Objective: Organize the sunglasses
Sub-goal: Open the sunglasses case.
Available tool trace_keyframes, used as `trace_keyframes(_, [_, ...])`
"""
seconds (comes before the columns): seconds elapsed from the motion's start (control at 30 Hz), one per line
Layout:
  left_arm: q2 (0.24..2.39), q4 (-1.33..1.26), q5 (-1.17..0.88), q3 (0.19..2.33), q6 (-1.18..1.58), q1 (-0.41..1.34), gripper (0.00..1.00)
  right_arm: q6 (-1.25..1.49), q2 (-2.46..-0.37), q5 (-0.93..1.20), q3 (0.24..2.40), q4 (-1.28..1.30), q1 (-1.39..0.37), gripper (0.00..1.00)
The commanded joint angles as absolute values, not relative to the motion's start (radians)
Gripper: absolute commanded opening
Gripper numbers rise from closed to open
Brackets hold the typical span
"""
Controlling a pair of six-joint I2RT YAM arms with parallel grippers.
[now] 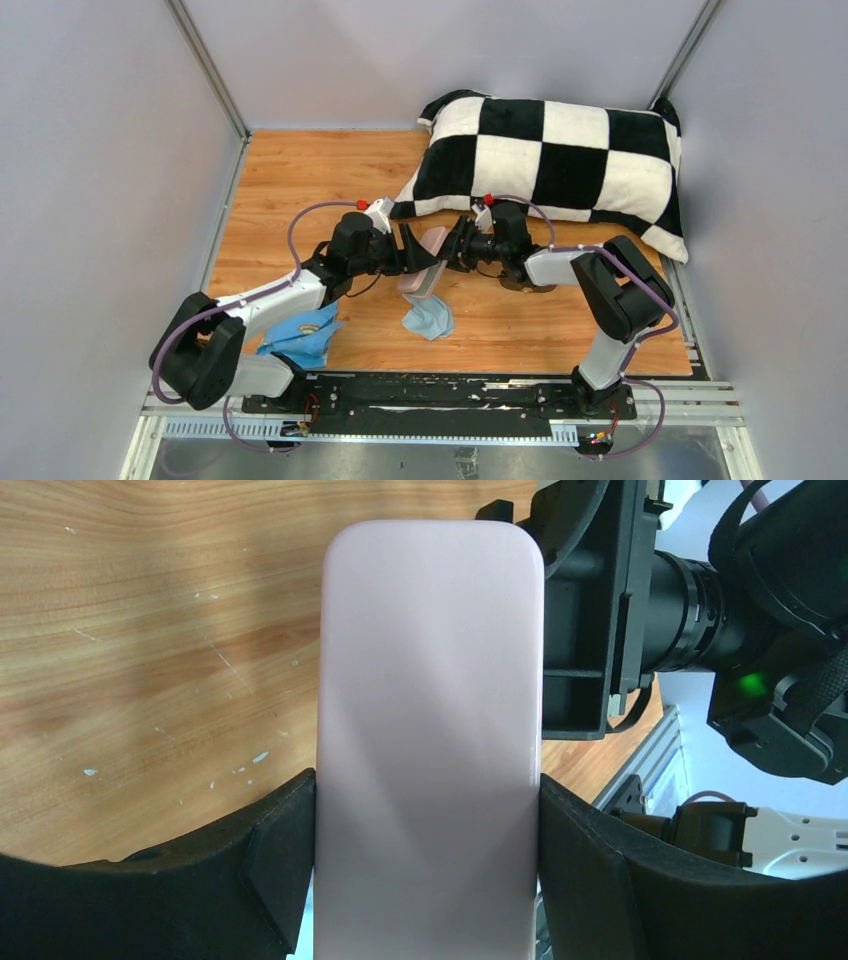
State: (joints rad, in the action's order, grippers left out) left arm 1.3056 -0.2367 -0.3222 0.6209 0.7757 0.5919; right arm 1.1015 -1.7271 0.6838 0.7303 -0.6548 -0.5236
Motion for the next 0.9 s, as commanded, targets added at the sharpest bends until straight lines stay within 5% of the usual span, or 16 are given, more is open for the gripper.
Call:
trace_keyframes(0.0, [1.303,-0.374,-0.375,0.659,0.788,0.607,0.0,1.056,-1.734,0.654,0.742,-0.59,-0.542,0.46])
trace_keyframes(0.63, [1.296,-0.376,-0.364,0.63,0.804,0.577,0.0,1.055,-1.697,0.7,0.669,-0.678,-0.536,0.0])
trace_keyframes(0.87, [1.286,-0.376,-0.372,0.624,0.804,0.563,0.0,1.015,-1.67,0.7,0.662,-0.64,-0.528,0.0])
